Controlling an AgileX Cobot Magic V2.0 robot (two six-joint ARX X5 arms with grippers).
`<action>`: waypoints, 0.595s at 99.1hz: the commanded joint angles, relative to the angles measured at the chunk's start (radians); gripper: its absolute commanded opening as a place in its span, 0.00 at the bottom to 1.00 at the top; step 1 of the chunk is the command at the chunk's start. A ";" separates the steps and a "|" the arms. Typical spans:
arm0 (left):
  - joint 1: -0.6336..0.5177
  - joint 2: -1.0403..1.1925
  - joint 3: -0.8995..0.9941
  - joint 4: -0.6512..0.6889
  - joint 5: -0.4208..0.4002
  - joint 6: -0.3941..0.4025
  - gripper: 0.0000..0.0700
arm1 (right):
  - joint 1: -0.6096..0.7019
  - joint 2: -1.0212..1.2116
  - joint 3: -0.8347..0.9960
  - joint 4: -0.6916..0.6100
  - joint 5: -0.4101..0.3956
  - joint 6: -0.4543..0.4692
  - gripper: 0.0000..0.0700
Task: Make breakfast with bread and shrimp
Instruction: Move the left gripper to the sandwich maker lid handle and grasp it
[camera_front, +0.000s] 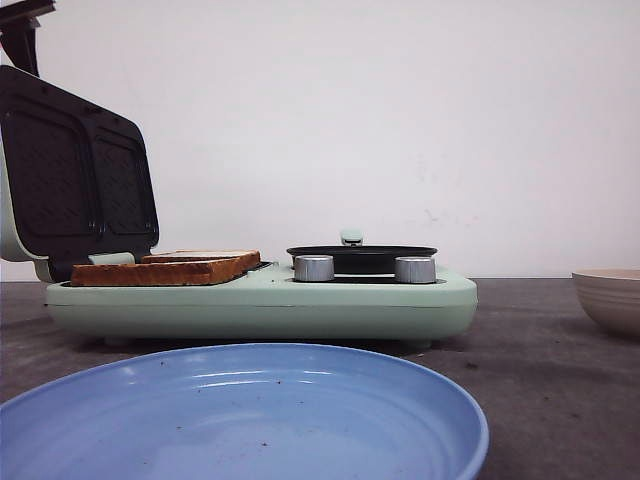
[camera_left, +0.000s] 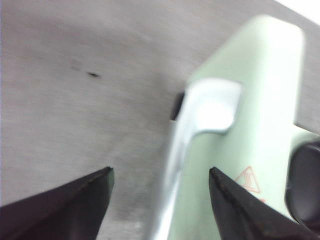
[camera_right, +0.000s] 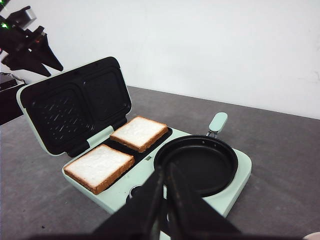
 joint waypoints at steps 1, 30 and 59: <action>0.002 0.039 0.028 -0.002 0.007 0.004 0.50 | 0.006 0.002 0.003 0.006 0.000 0.011 0.00; 0.000 0.069 0.028 -0.008 -0.021 0.004 0.49 | 0.006 0.002 0.003 -0.001 0.000 0.053 0.00; -0.002 0.069 0.028 -0.042 -0.013 -0.073 0.20 | 0.006 0.002 0.003 -0.002 0.008 0.061 0.00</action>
